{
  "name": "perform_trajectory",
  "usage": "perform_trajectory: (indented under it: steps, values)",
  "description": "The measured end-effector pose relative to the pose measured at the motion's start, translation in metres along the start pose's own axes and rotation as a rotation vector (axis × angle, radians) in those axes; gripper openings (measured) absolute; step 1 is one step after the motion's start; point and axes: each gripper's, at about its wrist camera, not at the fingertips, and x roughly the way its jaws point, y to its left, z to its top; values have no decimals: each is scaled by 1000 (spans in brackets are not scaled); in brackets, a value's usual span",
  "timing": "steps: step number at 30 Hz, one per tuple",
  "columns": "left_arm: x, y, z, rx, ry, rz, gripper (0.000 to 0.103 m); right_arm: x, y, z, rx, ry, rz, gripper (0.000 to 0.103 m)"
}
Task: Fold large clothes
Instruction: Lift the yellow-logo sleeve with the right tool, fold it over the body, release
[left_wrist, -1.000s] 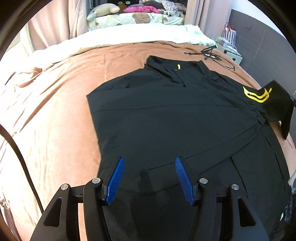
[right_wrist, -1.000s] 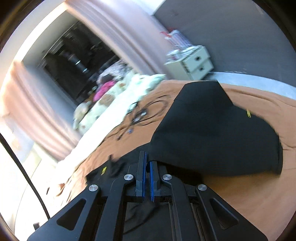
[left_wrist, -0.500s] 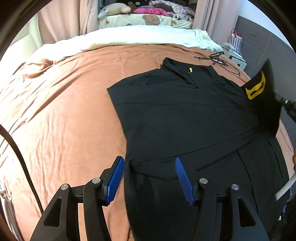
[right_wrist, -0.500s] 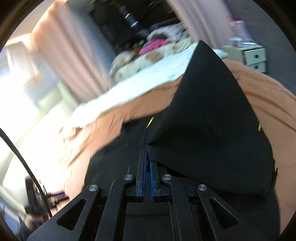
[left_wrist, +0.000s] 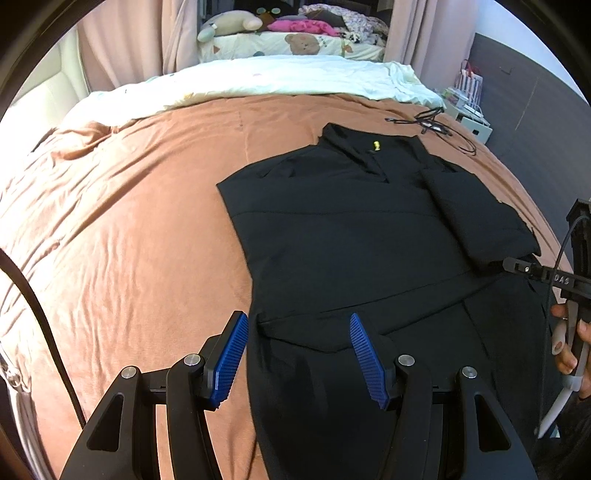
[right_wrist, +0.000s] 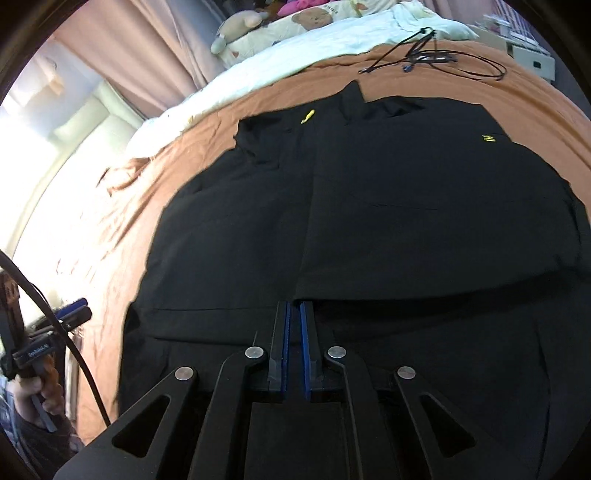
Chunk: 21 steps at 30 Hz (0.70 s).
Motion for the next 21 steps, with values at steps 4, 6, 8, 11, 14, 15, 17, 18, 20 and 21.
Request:
perform_trajectory:
  steps: [4,6,8,11,14,15,17,18,20,21]
  values:
    - [-10,-12,3,24,-12,2,60,-39,-55,-1,123,-108,13,78]
    - [-11,-18,4,31,-14,2,60,-52,-72,-9,183,-138,27,78]
    - [-10,-22,4,36,-12,4,60,-65,-93,-9,255,-175,7,78]
    - [-4,-26,5,40,-7,9,60,-57,-108,-14,342,-197,-15,78]
    - [7,-29,5,40,3,11,60,-54,-134,-22,459,-214,-27,77]
    - [11,-30,5,39,7,11,60,-55,-141,-28,488,-227,-15,74]
    - [22,-30,5,35,18,7,60,-55,-148,-37,515,-242,7,58]
    - [27,-30,5,33,23,5,60,-51,-153,-35,526,-244,10,49]
    - [35,-30,5,30,31,3,60,-46,-159,-34,537,-261,17,35]
    - [39,-29,4,30,35,1,60,-45,-160,-32,535,-269,9,24]
